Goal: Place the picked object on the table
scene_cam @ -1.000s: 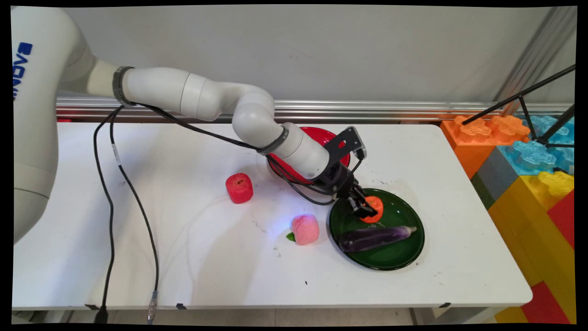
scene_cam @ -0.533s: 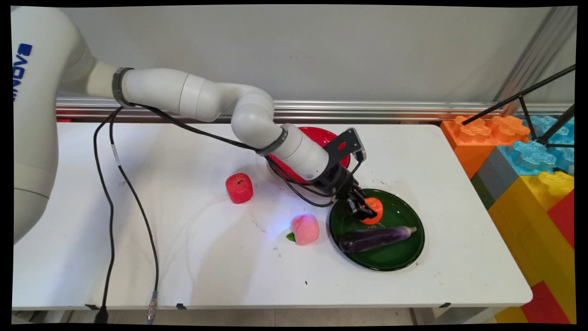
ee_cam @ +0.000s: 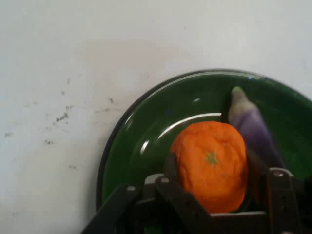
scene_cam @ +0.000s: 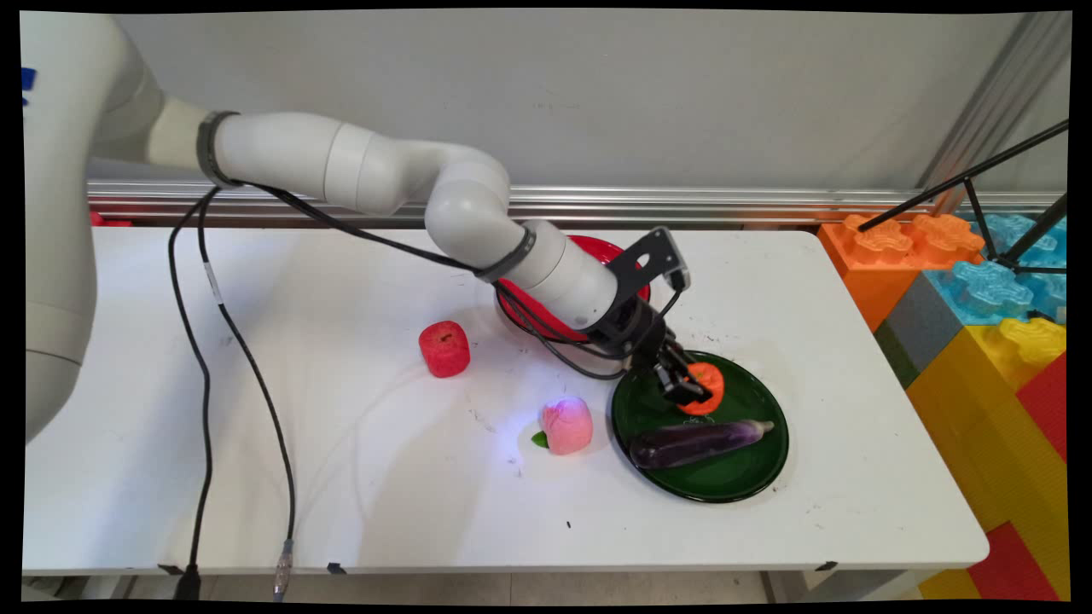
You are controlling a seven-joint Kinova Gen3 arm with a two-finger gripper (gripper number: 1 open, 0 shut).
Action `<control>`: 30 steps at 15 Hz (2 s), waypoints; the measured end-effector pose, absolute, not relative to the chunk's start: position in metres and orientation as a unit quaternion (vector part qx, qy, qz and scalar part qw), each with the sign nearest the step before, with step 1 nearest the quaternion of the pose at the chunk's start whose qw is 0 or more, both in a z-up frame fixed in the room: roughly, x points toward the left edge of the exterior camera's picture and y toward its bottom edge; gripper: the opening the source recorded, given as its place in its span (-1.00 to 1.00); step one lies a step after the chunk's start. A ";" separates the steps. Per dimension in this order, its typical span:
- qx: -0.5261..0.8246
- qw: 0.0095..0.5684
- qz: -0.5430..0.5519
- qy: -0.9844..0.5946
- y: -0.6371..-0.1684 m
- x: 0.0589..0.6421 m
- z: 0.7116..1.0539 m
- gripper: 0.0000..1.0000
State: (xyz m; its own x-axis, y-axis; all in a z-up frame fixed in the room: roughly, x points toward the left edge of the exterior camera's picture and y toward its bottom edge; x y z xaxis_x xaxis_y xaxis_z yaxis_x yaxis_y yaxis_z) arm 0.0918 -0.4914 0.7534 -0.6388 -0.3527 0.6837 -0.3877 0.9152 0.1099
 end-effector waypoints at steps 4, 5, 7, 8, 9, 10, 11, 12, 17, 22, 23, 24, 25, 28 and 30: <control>0.205 0.379 0.027 -0.902 -0.488 0.089 0.777 -1.00; 0.206 0.380 0.029 -0.901 -0.487 0.089 0.786 -1.00; 0.206 0.380 0.031 -0.901 -0.484 0.093 0.802 -1.00; 0.206 0.379 0.032 -0.902 -0.483 0.095 0.806 -1.00; 0.206 0.378 0.032 -0.902 -0.482 0.098 0.812 -1.00; 0.206 0.376 0.033 -0.903 -0.480 0.102 0.817 -1.00; 0.206 0.375 0.034 -0.903 -0.479 0.105 0.822 -1.00; 0.206 0.373 0.035 -0.904 -0.477 0.111 0.828 -1.00; 0.201 0.365 0.045 -0.908 -0.475 0.148 0.851 -1.00; 0.200 0.345 0.053 -0.916 -0.476 0.195 0.858 -1.00; 0.200 0.340 0.053 -0.917 -0.475 0.205 0.857 -1.00; 0.200 0.336 0.052 -0.919 -0.475 0.211 0.856 -1.00; 0.200 0.332 0.052 -0.921 -0.474 0.220 0.855 -1.00; 0.198 0.318 0.048 -0.926 -0.472 0.247 0.846 -1.00; 0.197 0.313 0.045 -0.928 -0.470 0.257 0.841 -1.00</control>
State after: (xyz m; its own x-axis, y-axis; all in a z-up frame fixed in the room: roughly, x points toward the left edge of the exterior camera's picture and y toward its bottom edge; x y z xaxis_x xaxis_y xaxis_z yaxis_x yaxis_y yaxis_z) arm 0.2575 -0.4702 0.8411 -0.7270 -0.3369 0.5984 -0.3937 0.9184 0.0387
